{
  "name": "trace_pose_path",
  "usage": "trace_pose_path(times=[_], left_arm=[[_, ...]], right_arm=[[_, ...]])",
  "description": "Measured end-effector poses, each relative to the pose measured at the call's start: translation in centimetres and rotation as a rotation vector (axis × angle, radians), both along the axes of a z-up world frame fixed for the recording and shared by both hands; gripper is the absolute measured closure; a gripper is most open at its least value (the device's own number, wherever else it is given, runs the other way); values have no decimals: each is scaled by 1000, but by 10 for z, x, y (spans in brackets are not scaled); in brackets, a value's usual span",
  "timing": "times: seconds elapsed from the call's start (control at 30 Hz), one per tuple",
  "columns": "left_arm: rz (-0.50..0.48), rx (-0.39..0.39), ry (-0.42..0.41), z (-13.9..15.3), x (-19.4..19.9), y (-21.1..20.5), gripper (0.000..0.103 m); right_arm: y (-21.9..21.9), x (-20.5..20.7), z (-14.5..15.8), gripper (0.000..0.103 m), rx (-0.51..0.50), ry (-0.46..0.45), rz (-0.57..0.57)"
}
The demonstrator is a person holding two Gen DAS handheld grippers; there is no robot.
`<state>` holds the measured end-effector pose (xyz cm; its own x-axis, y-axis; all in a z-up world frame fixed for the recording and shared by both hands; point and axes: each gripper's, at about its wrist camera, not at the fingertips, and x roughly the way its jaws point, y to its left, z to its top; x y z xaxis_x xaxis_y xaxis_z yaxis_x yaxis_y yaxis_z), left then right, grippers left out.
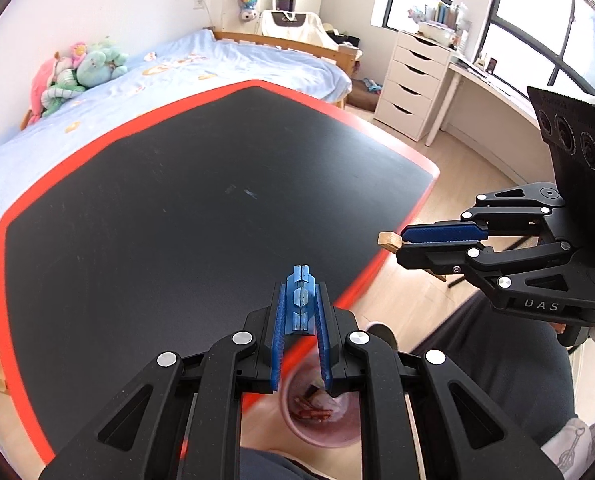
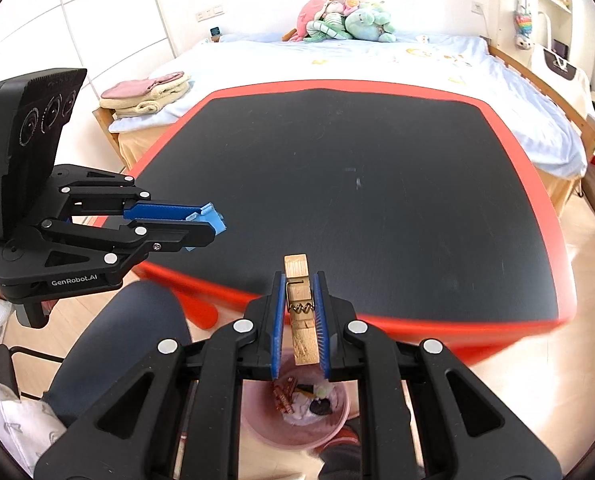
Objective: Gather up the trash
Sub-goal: 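Carry blue clip and clothespin over the wastebasket with both grippers and release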
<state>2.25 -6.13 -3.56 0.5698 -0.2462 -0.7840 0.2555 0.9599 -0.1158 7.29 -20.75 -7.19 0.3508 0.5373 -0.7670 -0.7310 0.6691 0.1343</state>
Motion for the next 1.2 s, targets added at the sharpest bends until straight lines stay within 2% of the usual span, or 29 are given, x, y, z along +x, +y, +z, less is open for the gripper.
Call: trace_pose_path(times=[0.17,0.4,0.77,1.13,1.17,1.2], left_arm=[[-12,-17,8,-5,-27,-13,89],[-32,-33,35,-17,-47,-27,89],[-46,-49,57,-26,-56,-33,89],[-53,-54,69,-31,-59,-38,87],[-53,-55,71,-31,-59,-38,81],[-50,-51,72,-32,-58,-38,74]], right_arm=[[-17,-30,-1,90,5,7,-20],[-32,-60,-19,89,-2,56,-38],[-30,-71,-24,89,12,72,-34],[-31,-65,-27,88,31,100,-22],[-31,-64,-28,86,28,102,-25],[-31,-63,-30,69,19,101,-32]])
